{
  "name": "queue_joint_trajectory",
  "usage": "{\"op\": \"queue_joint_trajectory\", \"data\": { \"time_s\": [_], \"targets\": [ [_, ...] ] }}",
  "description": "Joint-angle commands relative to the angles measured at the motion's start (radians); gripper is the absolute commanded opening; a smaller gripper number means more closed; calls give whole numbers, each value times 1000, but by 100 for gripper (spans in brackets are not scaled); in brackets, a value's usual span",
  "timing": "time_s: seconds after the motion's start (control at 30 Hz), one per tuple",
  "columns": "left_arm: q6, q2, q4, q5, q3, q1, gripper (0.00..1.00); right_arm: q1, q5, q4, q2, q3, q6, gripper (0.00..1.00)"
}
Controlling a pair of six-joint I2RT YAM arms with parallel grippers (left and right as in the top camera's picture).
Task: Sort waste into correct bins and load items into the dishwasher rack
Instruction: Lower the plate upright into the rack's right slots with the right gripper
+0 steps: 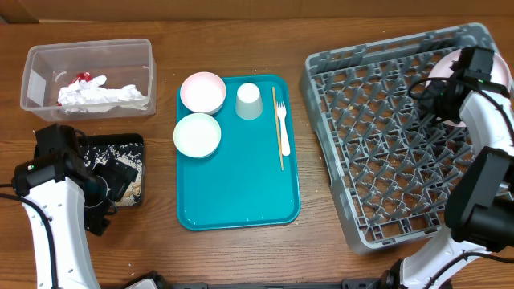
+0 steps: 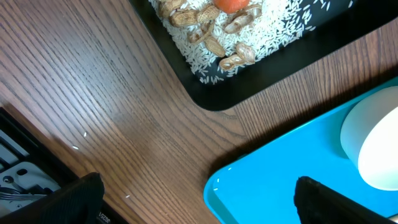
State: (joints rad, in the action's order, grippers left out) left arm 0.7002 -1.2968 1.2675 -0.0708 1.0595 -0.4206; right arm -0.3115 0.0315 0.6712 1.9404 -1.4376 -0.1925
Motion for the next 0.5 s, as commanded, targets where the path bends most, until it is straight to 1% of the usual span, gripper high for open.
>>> {"op": "queue_joint_trajectory", "data": {
  "time_s": [0.0,0.2,0.33,0.4,0.47],
  "targets": [
    [-13,-1,-1,0,-2,-1,100,32,-56,12,9,16,-48,17],
    [-13,-1,-1,0,-2,-1,100,32,-48,9,-2,-12,-48,17],
    [-13,-1,-1,0,-2,-1,100,32,-48,15,-42,-43,-48,18],
    [-13,-1,-1,0,-2,-1,100,32,-49,19,-72,-55,-48,23],
    [-13,-1,-1,0,-2,-1,100,32,-49,19,-101,-58,-48,24]
  ]
}}
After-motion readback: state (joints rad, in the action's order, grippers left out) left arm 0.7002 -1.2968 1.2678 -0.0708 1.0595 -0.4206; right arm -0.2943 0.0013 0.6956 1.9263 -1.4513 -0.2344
